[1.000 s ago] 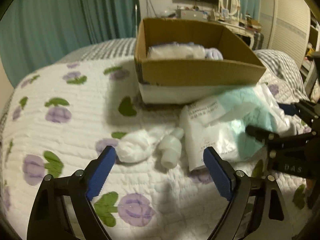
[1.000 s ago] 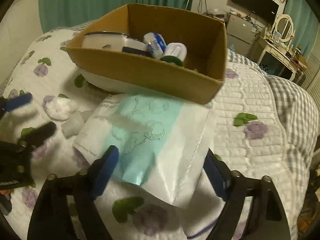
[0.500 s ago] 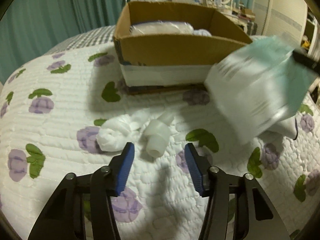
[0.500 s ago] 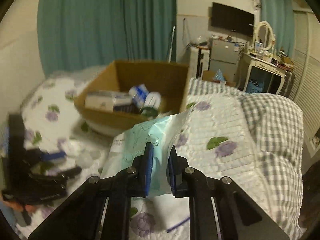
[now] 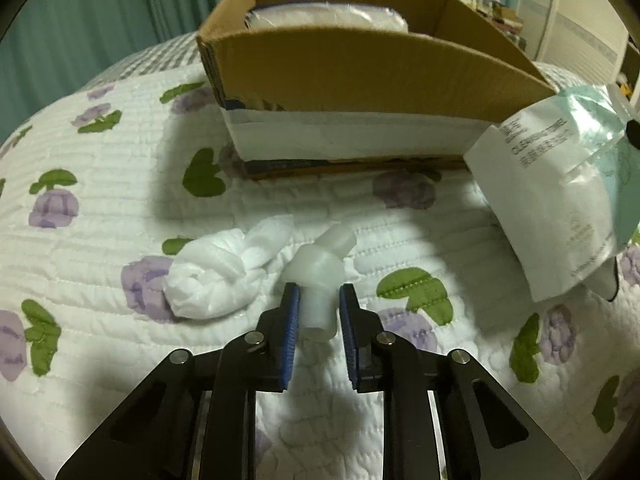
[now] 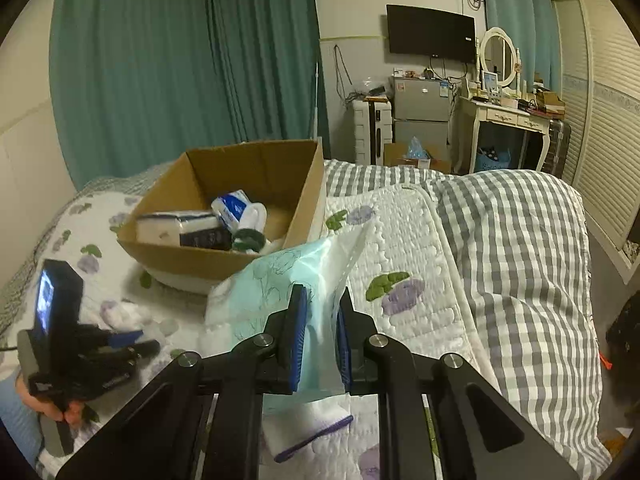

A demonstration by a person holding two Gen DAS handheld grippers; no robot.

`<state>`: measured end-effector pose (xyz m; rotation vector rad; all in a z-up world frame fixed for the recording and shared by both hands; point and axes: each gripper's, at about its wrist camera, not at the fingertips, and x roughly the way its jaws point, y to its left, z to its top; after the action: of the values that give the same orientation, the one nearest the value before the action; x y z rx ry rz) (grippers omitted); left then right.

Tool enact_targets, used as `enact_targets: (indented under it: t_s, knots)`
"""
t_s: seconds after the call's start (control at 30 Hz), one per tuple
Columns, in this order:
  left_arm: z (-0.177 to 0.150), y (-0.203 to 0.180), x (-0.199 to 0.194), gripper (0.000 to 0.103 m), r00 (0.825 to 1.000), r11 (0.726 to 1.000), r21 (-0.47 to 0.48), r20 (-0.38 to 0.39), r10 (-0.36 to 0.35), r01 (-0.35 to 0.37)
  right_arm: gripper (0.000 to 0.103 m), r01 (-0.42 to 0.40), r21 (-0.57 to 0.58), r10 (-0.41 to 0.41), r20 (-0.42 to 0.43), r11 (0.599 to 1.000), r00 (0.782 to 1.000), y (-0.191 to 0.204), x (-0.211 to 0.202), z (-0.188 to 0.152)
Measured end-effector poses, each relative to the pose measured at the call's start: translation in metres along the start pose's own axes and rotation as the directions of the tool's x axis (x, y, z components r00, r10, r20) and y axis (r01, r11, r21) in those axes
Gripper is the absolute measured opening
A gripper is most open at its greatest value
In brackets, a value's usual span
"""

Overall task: Organize soft objects
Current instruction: 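Grasp the small white plastic bottle with the left tool, then carry the wipes pack and bottle into the box and open both tools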

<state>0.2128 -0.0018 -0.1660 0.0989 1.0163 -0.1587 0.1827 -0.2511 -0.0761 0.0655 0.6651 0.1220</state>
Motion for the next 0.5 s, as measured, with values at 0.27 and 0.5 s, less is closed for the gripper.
enact_targets:
  t_s: [0.27, 0.5]
  knots:
    - [-0.012, -0.009, -0.058, 0.018, 0.998, 1.000, 0.015, 0.063, -0.009, 0.008, 0.009, 0.004, -0.046, -0.002, 0.046, 0.999, 0.999, 0.019, -0.033, 0.008]
    - [-0.001, -0.024, -0.124, 0.018, 0.985, 0.999, 0.036, 0.167, -0.035, 0.030, 0.005, 0.013, -0.087, -0.004, 0.103, 0.996, 0.995, 0.035, -0.083, 0.018]
